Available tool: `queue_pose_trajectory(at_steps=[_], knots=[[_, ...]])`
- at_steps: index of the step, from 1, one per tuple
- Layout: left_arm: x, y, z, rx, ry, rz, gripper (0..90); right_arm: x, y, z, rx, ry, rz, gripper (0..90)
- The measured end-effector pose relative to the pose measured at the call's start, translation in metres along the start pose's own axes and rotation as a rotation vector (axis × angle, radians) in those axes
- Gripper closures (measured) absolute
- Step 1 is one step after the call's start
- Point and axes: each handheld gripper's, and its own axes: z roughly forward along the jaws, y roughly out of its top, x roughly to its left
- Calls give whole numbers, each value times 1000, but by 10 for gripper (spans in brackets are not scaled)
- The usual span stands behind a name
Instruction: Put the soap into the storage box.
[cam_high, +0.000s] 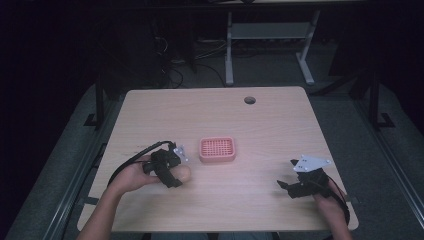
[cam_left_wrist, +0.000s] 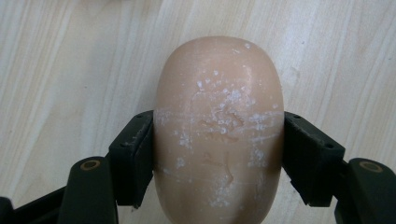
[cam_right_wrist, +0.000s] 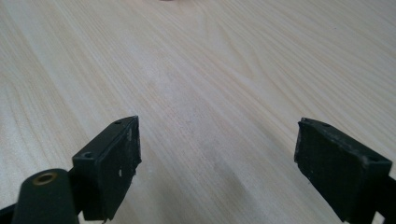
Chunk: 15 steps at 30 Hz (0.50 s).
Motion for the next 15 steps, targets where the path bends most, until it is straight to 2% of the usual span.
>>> queue_pose_trajectory(at_steps=[15], knots=[[7, 14, -6, 10, 10, 21, 320, -1, 0, -1, -6, -2, 0, 140]])
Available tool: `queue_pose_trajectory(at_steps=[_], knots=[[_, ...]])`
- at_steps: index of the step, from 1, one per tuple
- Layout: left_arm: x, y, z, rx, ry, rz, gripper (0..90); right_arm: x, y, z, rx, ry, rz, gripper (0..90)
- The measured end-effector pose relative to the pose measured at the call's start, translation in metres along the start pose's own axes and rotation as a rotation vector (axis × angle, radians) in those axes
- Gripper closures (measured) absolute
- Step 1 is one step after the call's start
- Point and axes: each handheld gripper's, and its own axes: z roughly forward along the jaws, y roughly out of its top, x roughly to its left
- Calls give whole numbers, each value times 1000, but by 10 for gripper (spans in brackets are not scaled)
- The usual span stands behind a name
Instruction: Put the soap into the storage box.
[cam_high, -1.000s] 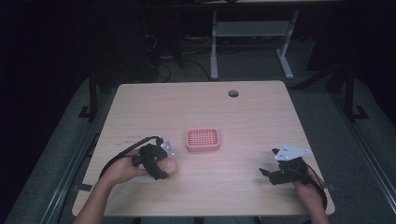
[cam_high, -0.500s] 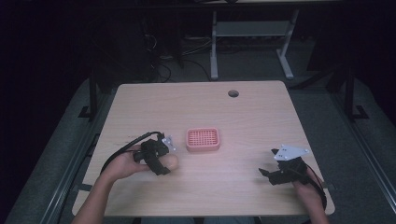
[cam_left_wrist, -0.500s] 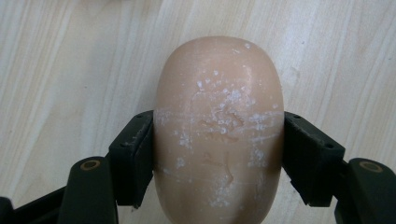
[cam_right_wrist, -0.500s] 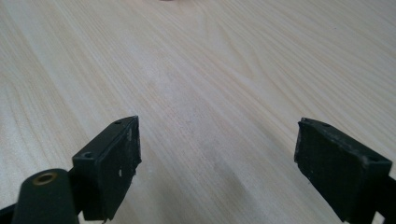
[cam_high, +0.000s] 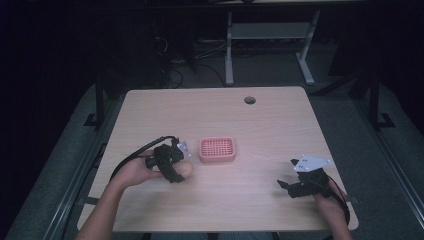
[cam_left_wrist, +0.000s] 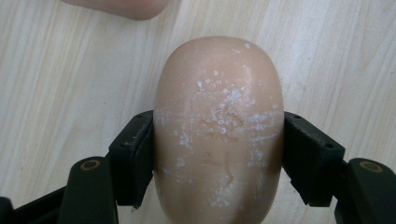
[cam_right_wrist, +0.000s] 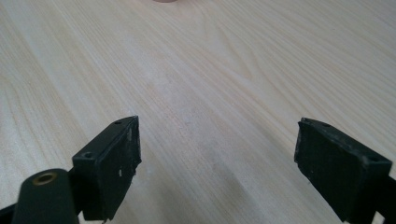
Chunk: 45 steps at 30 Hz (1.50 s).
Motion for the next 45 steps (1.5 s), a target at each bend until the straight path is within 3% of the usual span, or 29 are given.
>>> queue_pose_trajectory(at_steps=[13, 45], knots=[[6, 8, -3, 2, 2, 2, 320, 1, 1, 1, 5, 3, 12, 140], [28, 44, -15, 5, 8, 36, 321, 1, 2, 1, -5, 11, 7, 140]])
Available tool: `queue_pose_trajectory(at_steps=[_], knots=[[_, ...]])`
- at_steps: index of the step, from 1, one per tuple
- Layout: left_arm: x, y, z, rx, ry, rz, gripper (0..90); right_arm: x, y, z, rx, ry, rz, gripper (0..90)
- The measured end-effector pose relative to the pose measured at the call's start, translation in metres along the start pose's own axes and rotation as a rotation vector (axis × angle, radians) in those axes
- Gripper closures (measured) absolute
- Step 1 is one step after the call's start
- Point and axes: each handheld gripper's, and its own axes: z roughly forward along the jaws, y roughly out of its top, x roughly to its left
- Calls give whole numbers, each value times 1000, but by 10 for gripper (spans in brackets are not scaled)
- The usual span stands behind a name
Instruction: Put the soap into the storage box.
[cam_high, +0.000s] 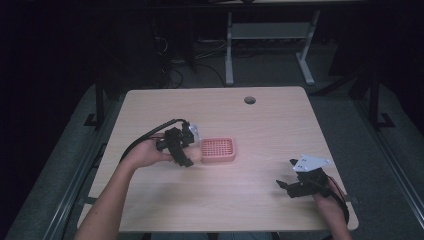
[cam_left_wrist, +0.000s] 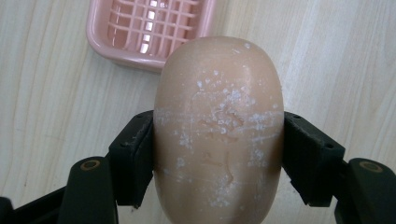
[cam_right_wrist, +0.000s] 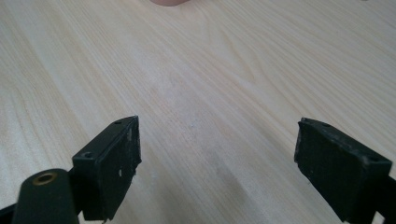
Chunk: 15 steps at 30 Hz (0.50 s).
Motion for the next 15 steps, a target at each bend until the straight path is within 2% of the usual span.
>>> queue_pose_trajectory(at_steps=[15], knots=[[11, 22, 2, 7, -4, 18, 320, -1, -1, -1, -3, -2, 11, 140]])
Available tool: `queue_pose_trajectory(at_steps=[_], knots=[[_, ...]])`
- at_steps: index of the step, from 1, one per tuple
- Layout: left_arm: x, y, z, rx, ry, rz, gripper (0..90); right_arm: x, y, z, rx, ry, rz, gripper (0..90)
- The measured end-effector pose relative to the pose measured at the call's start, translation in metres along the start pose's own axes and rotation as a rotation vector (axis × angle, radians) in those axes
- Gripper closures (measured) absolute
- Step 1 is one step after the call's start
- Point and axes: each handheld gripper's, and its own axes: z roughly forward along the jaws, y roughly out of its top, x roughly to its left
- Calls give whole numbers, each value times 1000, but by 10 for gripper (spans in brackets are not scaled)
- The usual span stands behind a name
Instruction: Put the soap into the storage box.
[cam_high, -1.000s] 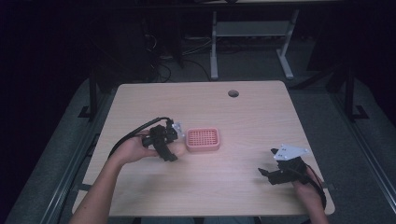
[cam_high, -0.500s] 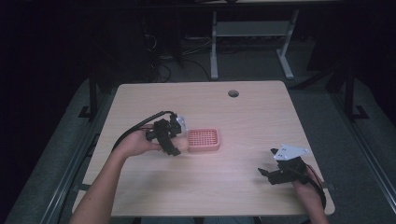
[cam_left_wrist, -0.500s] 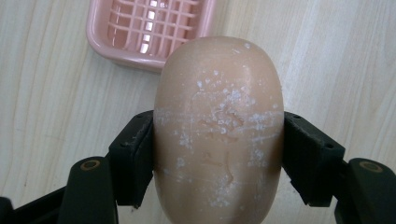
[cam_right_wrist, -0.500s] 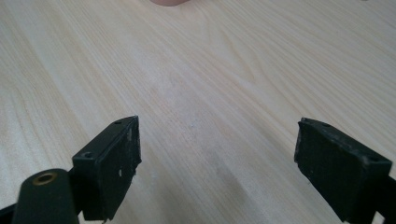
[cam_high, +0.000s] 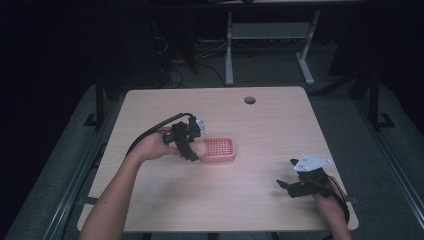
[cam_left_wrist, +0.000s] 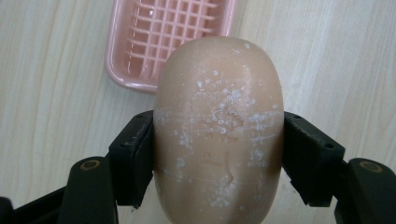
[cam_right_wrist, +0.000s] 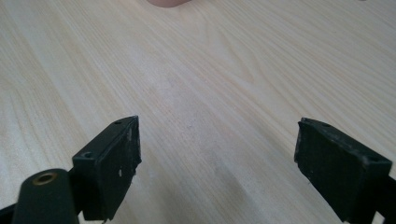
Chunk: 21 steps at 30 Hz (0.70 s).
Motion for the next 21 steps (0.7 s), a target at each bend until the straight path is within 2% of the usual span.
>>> queue_pose_trajectory(at_steps=[11, 21], knots=[[6, 13, 0, 5, -2, 15, 320, 0, 0, 1, 2, 2, 2, 140], [12, 22, 3, 5, -11, 12, 320, 0, 0, 0, -3, 4, 9, 140]])
